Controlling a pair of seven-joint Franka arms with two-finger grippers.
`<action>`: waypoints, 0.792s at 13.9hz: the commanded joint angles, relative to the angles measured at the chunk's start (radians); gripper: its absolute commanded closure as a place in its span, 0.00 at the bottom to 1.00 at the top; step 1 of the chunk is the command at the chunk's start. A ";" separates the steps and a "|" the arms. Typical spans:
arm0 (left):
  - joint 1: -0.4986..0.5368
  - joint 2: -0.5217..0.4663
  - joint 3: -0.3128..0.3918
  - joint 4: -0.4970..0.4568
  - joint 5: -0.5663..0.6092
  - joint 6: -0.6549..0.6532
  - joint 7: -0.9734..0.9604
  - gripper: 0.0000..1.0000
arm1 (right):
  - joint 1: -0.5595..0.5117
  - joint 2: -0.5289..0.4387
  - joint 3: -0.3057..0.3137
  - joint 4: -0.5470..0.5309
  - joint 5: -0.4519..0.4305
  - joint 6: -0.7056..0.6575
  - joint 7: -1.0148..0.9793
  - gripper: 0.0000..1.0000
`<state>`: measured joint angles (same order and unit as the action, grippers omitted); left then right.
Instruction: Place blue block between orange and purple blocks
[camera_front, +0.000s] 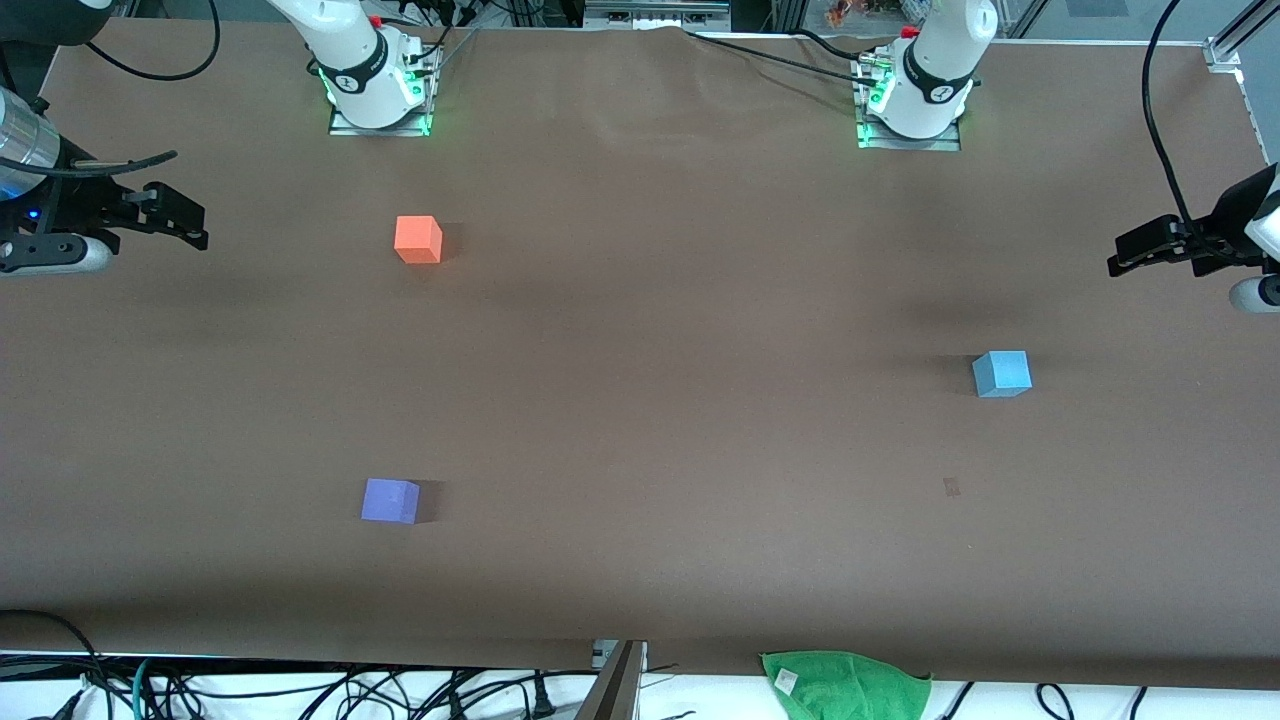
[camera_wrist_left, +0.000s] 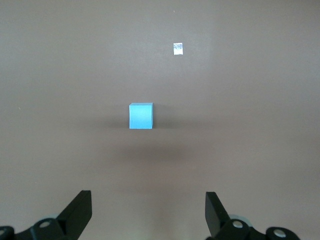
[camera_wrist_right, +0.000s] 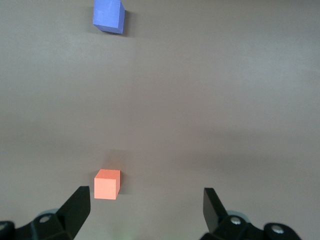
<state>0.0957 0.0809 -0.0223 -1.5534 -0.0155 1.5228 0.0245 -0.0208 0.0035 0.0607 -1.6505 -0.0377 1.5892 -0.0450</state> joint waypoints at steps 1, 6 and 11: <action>0.001 -0.013 0.005 -0.001 -0.003 0.000 0.012 0.00 | -0.010 -0.002 0.010 0.006 0.004 0.000 0.001 0.00; -0.001 -0.010 0.001 0.015 0.002 -0.006 -0.001 0.00 | -0.010 -0.002 0.010 0.006 0.002 0.000 0.001 0.00; -0.004 -0.004 -0.001 0.035 0.003 -0.004 0.000 0.00 | -0.010 -0.002 0.010 0.006 0.002 0.000 0.001 0.00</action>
<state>0.0952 0.0777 -0.0229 -1.5341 -0.0155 1.5236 0.0240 -0.0208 0.0035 0.0607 -1.6505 -0.0377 1.5892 -0.0450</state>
